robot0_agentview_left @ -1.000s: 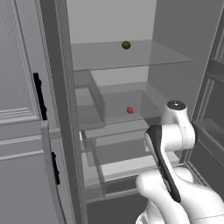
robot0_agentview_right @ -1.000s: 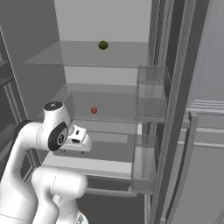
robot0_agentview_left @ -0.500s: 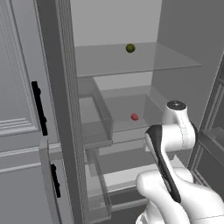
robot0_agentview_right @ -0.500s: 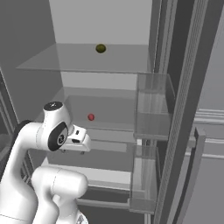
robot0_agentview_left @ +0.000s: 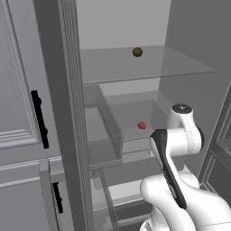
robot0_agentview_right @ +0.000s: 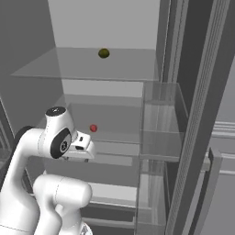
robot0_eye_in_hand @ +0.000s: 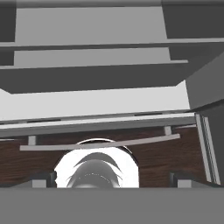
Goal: Take the strawberry from the fridge and place it on top of the pancake, located on the dining counter.
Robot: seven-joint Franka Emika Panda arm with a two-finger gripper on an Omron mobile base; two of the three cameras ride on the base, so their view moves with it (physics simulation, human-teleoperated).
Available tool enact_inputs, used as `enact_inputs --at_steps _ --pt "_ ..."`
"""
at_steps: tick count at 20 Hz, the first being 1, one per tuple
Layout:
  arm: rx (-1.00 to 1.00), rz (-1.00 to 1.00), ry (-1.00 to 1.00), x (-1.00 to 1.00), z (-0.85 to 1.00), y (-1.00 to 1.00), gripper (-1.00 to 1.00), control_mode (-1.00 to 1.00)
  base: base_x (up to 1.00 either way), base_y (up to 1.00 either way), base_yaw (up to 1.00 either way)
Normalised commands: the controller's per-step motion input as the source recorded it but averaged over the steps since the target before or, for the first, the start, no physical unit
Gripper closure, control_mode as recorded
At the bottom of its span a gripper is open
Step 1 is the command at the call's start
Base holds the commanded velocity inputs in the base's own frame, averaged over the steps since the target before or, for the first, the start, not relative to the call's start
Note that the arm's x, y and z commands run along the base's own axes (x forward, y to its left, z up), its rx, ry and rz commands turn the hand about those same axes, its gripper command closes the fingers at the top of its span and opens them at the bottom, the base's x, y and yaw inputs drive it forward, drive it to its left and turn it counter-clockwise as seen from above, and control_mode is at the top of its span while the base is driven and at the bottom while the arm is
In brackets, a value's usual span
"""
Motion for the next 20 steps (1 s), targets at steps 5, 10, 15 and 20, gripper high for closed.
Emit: enact_inputs --at_steps 5,10,15,20 --pt "0.0 0.0 0.0 0.0 0.0 0.0 -1.0 1.0 0.27 0.0 0.02" --pt "0.0 0.13 -0.09 0.62 0.0 0.0 -1.0 -1.0 0.0 0.0 0.0" --pt "0.0 0.15 -0.1 0.61 0.07 0.01 -1.0 -1.0 0.0 0.0 0.0" --pt "0.0 0.07 -0.01 0.66 0.01 0.17 -1.0 -1.0 0.0 0.0 0.0"
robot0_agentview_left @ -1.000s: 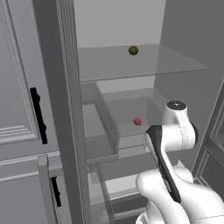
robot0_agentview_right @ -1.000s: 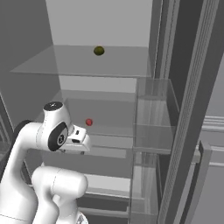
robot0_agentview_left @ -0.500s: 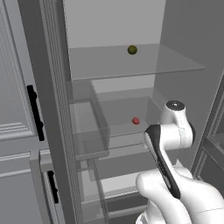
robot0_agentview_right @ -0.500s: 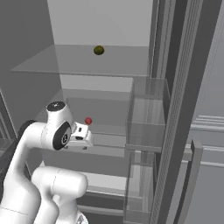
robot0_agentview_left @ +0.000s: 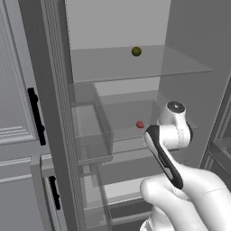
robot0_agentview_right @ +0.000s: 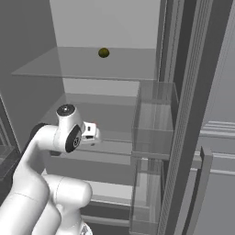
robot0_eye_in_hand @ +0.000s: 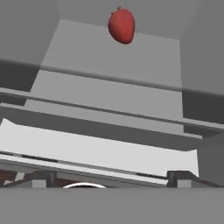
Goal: Take the strawberry from the fridge and place it on top of the pancake, located on the dining counter.
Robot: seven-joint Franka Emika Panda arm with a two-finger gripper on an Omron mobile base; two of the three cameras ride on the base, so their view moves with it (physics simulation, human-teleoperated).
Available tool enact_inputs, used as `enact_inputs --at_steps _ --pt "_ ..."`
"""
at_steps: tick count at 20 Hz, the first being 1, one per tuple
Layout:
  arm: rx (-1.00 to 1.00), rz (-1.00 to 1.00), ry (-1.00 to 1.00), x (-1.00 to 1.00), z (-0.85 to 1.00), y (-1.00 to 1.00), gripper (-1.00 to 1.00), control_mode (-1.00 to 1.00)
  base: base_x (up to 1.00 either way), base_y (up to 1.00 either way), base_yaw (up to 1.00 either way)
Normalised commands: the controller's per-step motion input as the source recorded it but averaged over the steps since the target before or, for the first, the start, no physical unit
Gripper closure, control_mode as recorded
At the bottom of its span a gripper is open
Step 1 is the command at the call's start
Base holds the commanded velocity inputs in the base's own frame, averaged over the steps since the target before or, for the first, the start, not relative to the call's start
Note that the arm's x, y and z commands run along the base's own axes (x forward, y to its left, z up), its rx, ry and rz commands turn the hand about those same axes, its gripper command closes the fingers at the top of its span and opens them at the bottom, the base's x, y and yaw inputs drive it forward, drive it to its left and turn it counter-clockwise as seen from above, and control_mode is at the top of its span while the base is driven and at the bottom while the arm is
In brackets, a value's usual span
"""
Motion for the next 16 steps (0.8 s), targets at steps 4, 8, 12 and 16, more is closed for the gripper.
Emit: enact_inputs --at_steps 4,8,12,16 --pt "0.05 0.0 0.0 0.62 0.05 0.05 -1.0 -1.0 0.0 0.0 0.0" --pt "0.07 0.0 0.0 0.7 0.13 0.0 -1.0 -1.0 0.0 0.0 0.0" --pt "0.06 0.0 0.0 0.64 0.13 0.0 -1.0 -1.0 0.0 0.0 0.0" --pt "0.0 0.0 0.0 0.37 0.03 0.09 -1.0 -1.0 0.0 0.0 0.0"
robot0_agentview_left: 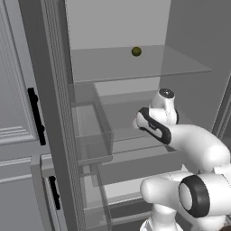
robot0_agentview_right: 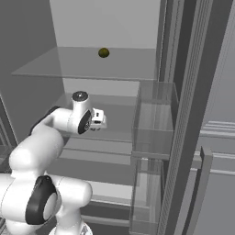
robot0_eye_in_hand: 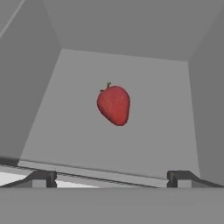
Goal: Take the strawberry from the fridge and place it on top of the pancake, located on the dining counter.
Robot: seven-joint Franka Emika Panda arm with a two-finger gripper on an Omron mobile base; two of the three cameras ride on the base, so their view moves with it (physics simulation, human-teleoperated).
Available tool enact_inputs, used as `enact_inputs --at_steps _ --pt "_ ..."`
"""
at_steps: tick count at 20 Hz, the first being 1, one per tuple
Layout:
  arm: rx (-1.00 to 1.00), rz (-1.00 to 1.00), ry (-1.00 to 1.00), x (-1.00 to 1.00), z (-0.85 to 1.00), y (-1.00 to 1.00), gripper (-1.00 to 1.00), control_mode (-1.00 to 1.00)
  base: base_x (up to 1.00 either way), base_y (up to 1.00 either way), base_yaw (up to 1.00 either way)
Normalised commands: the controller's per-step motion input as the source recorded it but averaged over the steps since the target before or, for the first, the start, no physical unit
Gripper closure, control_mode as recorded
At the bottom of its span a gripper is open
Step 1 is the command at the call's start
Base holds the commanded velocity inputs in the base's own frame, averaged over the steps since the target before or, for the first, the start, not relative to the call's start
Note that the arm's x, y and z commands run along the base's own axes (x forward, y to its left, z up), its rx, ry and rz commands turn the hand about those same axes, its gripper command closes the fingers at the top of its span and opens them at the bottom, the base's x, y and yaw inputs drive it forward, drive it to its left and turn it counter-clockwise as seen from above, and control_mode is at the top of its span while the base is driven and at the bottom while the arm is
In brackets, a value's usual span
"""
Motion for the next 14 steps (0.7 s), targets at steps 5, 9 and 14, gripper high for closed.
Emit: enact_inputs --at_steps 5,9,14 --pt "0.0 0.0 0.01 0.45 0.0 0.02 -1.0 -1.0 0.0 0.0 0.0" --pt "0.0 0.0 0.0 0.42 -0.04 0.03 -1.0 -1.0 0.0 0.0 0.0" --pt "0.0 0.0 0.0 0.29 -0.14 0.04 -1.0 -1.0 0.0 0.0 0.0"
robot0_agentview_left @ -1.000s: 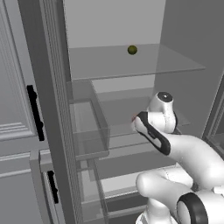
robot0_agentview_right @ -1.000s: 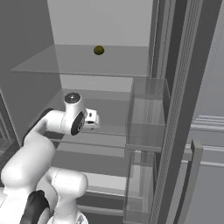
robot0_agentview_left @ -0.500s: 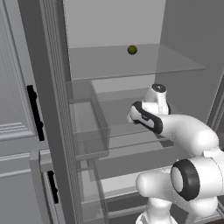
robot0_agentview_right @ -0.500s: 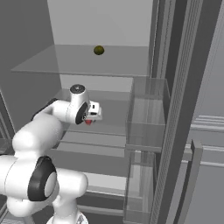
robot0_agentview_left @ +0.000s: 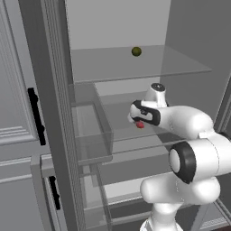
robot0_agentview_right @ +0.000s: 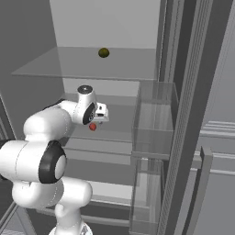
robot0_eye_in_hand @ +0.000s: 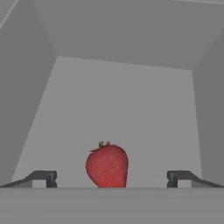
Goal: Take the strawberry from the fridge and place it on top of the pancake, located on the dining counter.
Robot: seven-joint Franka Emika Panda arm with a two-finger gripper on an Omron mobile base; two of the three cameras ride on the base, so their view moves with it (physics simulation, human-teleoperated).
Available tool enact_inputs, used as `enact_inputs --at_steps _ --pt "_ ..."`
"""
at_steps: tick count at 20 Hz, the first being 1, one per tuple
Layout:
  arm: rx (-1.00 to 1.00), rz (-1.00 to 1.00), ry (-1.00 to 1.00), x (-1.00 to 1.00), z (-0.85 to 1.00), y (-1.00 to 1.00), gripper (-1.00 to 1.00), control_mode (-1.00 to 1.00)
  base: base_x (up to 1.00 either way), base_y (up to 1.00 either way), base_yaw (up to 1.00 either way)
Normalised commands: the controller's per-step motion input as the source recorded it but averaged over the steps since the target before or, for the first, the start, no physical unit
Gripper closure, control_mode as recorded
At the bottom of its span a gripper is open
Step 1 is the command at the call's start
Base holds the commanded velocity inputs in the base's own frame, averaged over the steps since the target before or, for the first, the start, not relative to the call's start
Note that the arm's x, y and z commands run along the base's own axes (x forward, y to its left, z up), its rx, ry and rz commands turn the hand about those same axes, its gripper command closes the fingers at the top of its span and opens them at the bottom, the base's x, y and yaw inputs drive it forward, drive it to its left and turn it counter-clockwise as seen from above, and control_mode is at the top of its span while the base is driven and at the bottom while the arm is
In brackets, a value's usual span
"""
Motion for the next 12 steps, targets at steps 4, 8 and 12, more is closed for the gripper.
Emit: enact_inputs --at_steps 4,8,12 --pt "0.0 0.0 0.0 0.19 -0.09 0.01 -1.0 -1.0 0.0 0.0 0.0" --pt "0.0 0.0 0.0 0.0 -0.07 0.0 -1.0 -1.0 0.0 0.0 0.0" --pt "0.0 0.0 0.04 0.0 -0.19 0.03 -1.0 -1.0 0.0 0.0 0.0"
